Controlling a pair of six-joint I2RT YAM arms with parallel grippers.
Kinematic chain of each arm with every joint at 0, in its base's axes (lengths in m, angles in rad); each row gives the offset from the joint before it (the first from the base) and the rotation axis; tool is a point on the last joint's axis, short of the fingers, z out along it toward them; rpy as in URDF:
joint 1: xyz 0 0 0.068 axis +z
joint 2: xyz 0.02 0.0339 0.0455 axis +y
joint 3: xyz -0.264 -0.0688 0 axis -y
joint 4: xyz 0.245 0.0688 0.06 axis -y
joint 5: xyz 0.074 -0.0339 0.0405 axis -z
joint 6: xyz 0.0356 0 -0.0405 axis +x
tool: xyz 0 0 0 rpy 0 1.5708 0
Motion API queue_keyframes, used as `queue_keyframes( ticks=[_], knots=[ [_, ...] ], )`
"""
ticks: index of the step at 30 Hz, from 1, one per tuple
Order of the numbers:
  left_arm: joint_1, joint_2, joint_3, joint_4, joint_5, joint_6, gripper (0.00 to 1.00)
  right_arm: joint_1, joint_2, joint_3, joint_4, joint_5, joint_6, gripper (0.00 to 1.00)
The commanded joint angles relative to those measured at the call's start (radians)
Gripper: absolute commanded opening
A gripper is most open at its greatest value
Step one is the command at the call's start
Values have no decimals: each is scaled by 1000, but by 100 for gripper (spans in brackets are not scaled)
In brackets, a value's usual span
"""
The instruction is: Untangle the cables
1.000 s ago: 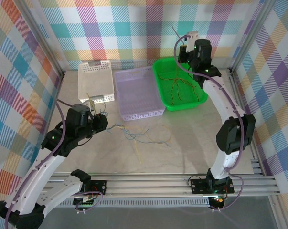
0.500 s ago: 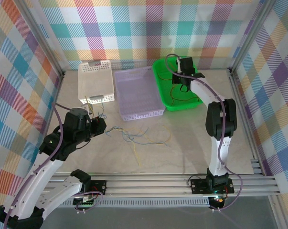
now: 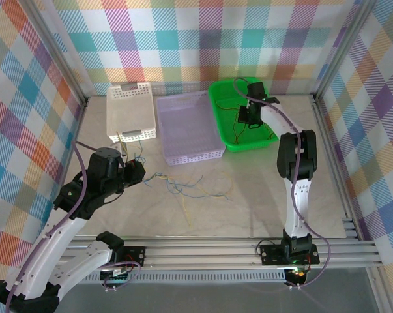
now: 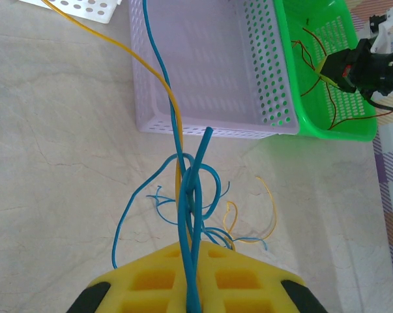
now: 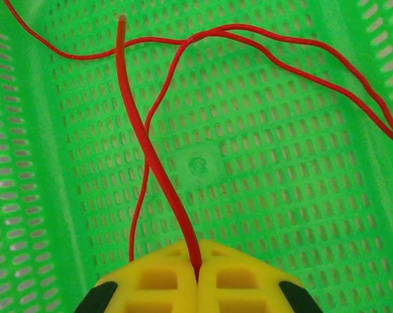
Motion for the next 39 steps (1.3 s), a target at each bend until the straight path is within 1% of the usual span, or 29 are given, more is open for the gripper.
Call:
queue_keyframes(
  ticks=[1, 5, 8, 10, 15, 18, 22, 25, 27, 30, 33, 36, 39],
  knots=[
    [5, 3, 12, 7, -11, -4, 0, -2, 37, 82, -52, -144, 55, 0],
    [5, 20, 21, 4, -15, -4, 0, -1, 67, 127, -56, -270, 97, 0],
    [5, 29, 31, 2, -15, -1, 0, -1, 128, 230, -134, -358, 107, 0],
    [3, 32, 34, 1, -18, 2, 0, -1, 153, 277, -177, -368, 110, 0],
    [3, 41, 33, 5, -13, 2, 0, 1, 153, 290, -200, -314, 92, 1],
    [4, 46, 31, 7, -9, 2, 0, 1, 143, 292, -215, -278, 83, 9],
    [2, 53, 33, 8, -3, 0, 0, 1, 125, 305, -236, -243, 77, 27],
    [2, 56, 37, 8, -2, 0, 0, 1, 104, 313, -245, -233, 75, 34],
    [3, 56, 41, 10, -2, -3, 0, 1, 75, 306, -240, -217, 72, 37],
    [2, 66, 47, 12, -3, -11, 0, 0, -12, 242, -187, -179, 73, 40],
    [1, 92, 60, 19, 3, -35, 0, 1, -157, 102, -65, -189, 77, 44],
    [1, 137, 85, 23, 8, -63, 0, 21, -342, -89, 95, -272, 68, 47],
    [-1, 181, 108, 29, 13, -87, 0, 87, -545, -355, 320, -383, 7, 53]
  ],
)
